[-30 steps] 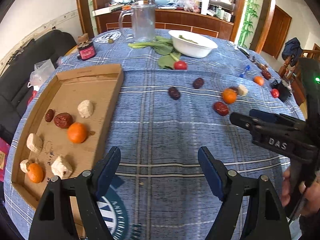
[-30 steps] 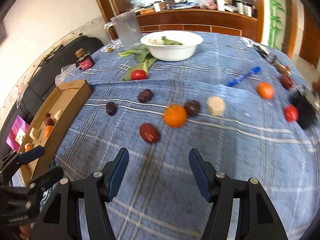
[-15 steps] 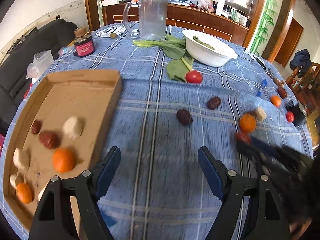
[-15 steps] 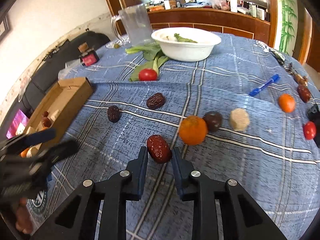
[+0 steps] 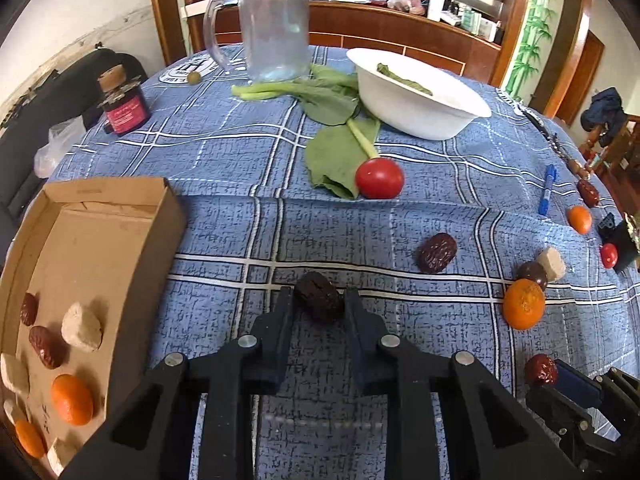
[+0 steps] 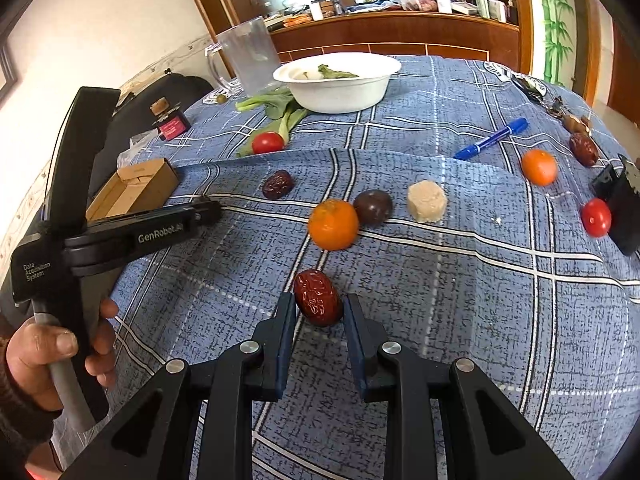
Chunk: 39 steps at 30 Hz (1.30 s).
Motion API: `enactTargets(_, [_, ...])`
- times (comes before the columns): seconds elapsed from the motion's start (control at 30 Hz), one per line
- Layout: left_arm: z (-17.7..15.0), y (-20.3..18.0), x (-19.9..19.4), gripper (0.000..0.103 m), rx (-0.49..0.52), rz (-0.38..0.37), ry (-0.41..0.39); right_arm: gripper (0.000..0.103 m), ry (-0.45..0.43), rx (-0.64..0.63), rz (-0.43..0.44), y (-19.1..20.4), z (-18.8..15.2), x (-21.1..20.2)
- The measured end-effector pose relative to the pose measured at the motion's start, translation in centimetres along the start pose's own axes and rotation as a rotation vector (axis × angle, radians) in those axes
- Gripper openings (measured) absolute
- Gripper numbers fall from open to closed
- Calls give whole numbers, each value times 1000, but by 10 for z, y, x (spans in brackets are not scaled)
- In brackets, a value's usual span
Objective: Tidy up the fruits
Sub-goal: 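Grasp a small dark date with the left gripper while the right grasps a red date, then carry the dark date with the left gripper while the right carries the red date over the tray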
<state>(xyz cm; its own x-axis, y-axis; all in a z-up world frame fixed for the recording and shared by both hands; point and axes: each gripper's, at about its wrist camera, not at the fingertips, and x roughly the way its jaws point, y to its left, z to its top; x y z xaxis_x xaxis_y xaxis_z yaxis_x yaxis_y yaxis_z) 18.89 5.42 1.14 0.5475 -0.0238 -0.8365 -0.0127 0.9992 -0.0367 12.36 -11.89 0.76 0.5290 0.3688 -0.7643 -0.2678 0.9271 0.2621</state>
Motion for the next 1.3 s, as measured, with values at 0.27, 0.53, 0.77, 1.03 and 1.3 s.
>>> enactTargets(0.27, [-31, 7, -27, 23, -6, -96, -7, 26, -18, -16, -42, 5, -7, -13])
enactTargets(0.53, [-74, 0, -62, 23, 50, -148, -8, 26, -27, -36, -81, 18, -23, -35])
enactTargets(0.77, [-97, 6, -92, 23, 65, -167, -24, 26, -14, -25, -103, 31, -52, -53])
enactTargets(1.03, [-115, 19, -120, 23, 79, -182, -47, 26, 5, 2, -112, 48, -76, -61])
enactTargets(1.3, [-116, 46, -140, 23, 46, -191, -75, 26, -3, -39, -104, 82, -66, -60])
